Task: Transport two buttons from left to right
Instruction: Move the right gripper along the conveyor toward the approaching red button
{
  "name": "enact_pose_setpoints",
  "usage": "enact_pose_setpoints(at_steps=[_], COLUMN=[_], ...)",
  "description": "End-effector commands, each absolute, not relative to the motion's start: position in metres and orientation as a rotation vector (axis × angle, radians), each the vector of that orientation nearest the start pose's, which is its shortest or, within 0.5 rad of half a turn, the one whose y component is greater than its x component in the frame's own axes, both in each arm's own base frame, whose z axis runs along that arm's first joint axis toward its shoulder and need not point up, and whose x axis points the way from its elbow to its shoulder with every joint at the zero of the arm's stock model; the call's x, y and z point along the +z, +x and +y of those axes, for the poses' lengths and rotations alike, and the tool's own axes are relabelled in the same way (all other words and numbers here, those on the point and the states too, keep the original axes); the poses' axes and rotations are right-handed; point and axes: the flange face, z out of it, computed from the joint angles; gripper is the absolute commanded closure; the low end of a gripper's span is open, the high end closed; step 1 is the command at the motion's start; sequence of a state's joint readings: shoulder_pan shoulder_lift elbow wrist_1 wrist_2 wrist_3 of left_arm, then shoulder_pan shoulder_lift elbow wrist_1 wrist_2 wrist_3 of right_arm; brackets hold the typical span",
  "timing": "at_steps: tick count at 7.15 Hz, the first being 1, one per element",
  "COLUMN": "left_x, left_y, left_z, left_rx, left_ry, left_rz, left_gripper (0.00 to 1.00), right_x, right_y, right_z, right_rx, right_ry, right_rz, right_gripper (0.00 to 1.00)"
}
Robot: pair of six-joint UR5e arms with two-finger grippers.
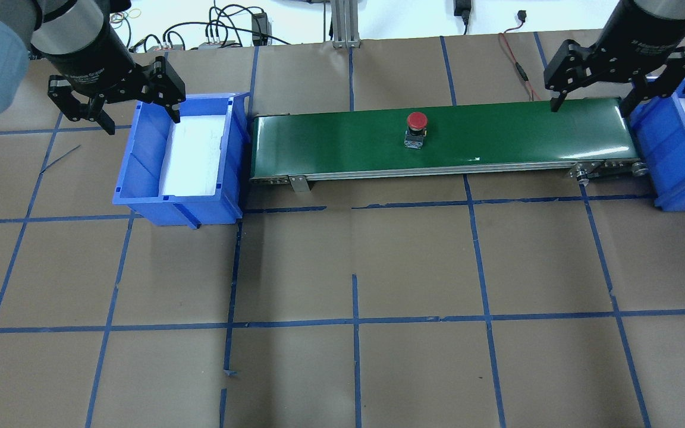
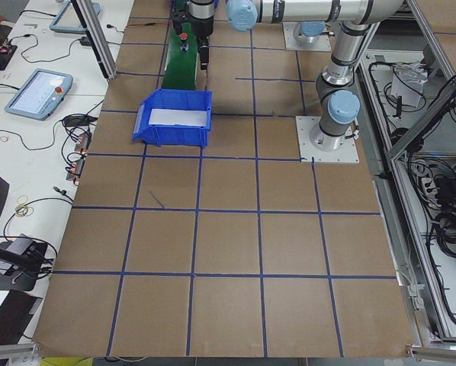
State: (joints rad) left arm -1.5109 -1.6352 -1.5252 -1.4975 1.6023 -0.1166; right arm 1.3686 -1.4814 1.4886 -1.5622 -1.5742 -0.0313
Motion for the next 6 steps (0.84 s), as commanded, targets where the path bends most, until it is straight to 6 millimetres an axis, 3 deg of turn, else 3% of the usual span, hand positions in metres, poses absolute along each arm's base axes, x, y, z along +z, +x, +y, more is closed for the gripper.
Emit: enact_pose_setpoints(at_steps=[1, 2, 4, 5, 6], left_x=[0.485, 0.485, 0.475, 0.471, 0.47], left_y=[-0.097, -0.097, -0.089, -0.088, -0.099], left_z=[-0.532, -0.532, -0.531, -0.534, -0.532], left_rx=[-0.085, -0.085, -0.061, -0.094, -0.092], left_ry=[-0.28, -0.28, -0.304, -0.307, -0.288], left_rz=[3.099, 3.099, 3.101, 3.106, 3.1], left_gripper=[0.0, 0.0, 0.0, 0.0, 0.0], right_x=[0.463, 0.445, 0.376, 0.358, 0.349], right_y=[-0.007, -0.018, -0.033, -0.032, -0.026], right_z=[-0.588, -0.628, -0.689, -0.701, -0.697], right_rx=[0.006, -0.004, 0.056, 0.049, 0.092], right_ry=[0.195, 0.185, 0.201, 0.191, 0.173], right_rz=[3.129, 3.129, 3.117, 3.094, 3.081], right_gripper=[0.0, 0.0, 0.0, 0.0, 0.0])
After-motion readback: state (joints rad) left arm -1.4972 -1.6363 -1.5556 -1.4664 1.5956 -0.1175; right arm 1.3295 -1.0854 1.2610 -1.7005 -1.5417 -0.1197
